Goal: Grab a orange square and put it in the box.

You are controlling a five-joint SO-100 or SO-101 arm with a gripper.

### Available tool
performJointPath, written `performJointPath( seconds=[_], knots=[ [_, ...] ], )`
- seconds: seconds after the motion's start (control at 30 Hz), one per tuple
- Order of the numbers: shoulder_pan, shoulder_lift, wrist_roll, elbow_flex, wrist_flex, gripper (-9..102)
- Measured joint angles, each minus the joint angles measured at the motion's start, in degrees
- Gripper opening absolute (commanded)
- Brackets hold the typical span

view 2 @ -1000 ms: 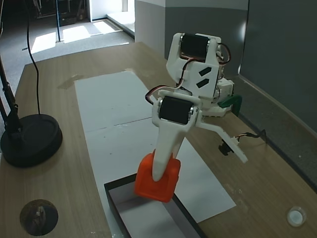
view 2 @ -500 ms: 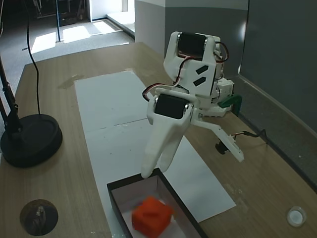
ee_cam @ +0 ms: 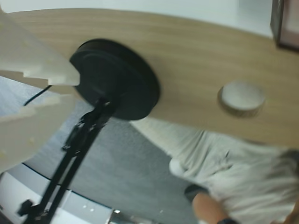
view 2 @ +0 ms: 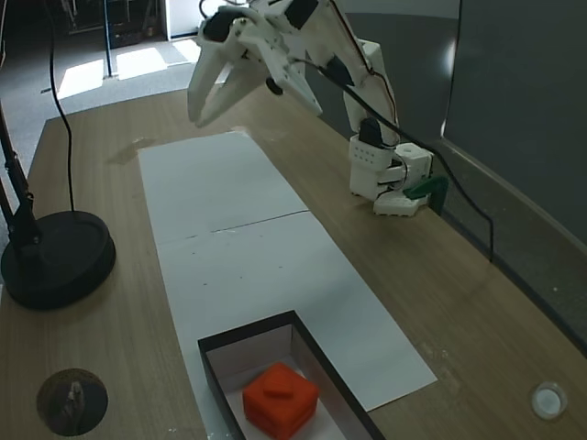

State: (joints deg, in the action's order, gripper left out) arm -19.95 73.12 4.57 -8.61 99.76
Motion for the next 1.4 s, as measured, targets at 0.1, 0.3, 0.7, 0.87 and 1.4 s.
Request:
performJointPath(
  seconds=[0.1, 0.3, 0.7, 0.87, 1.4],
  knots=[
    [1.2, 13.6, 0.4, -3.1, 0.0, 0],
    [6.8, 44.8, -1.5, -24.2, 0.0, 0],
    [14.3, 82.0, -1.5, -59.3, -0.4, 0],
    [14.2, 92.4, -1.5, -69.8, -0.4, 0],
    [16.5, 115.8, -1.5, -95.4, -1.7, 0]
  ],
)
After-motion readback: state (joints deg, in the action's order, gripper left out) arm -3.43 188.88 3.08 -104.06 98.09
